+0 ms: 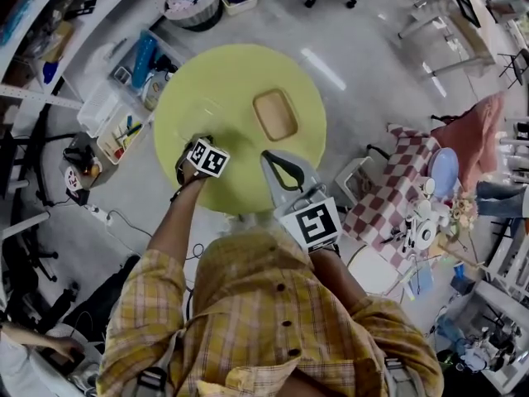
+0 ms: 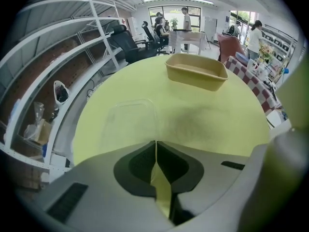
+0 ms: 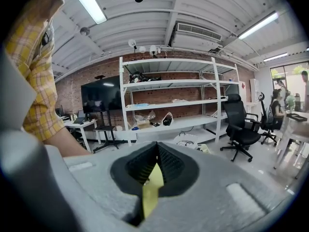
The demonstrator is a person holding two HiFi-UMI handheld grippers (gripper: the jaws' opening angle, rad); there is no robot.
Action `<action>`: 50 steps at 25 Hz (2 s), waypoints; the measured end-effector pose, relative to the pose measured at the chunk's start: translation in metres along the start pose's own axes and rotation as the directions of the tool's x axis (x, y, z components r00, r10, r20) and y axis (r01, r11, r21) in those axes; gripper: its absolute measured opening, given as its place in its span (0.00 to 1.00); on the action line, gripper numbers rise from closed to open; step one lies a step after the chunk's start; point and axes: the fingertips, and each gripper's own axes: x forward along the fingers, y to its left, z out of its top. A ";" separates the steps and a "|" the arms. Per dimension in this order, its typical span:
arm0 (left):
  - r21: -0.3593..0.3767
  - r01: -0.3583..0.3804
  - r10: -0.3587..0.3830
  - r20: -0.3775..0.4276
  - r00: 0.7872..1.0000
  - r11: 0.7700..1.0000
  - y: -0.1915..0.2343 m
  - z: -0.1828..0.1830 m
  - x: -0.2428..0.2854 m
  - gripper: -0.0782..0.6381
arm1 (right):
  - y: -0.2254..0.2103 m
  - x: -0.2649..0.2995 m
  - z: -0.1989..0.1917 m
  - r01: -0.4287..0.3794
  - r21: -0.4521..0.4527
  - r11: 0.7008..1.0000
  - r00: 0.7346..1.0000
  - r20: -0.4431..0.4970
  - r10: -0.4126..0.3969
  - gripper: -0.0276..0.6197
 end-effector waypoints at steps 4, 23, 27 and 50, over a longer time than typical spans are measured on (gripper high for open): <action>-0.029 0.020 -0.020 0.013 1.000 0.999 -0.002 -0.003 -0.005 0.13 | 0.002 -0.004 0.000 0.002 0.003 1.000 1.000 0.004 -0.002 0.04; 0.003 -0.031 0.031 0.092 0.995 1.000 -0.007 0.010 -0.055 0.13 | 0.019 -0.015 0.014 0.002 -0.012 1.000 0.998 0.060 -0.001 0.04; 0.017 -0.035 0.033 0.104 0.994 0.999 -0.009 0.010 -0.068 0.13 | 0.024 -0.016 0.019 0.006 -0.023 1.000 0.996 0.085 -0.004 0.04; 0.062 -0.086 0.071 0.210 0.975 0.994 -0.028 0.008 -0.153 0.13 | 0.067 -0.039 0.031 0.037 -0.064 0.997 0.992 0.120 -0.029 0.04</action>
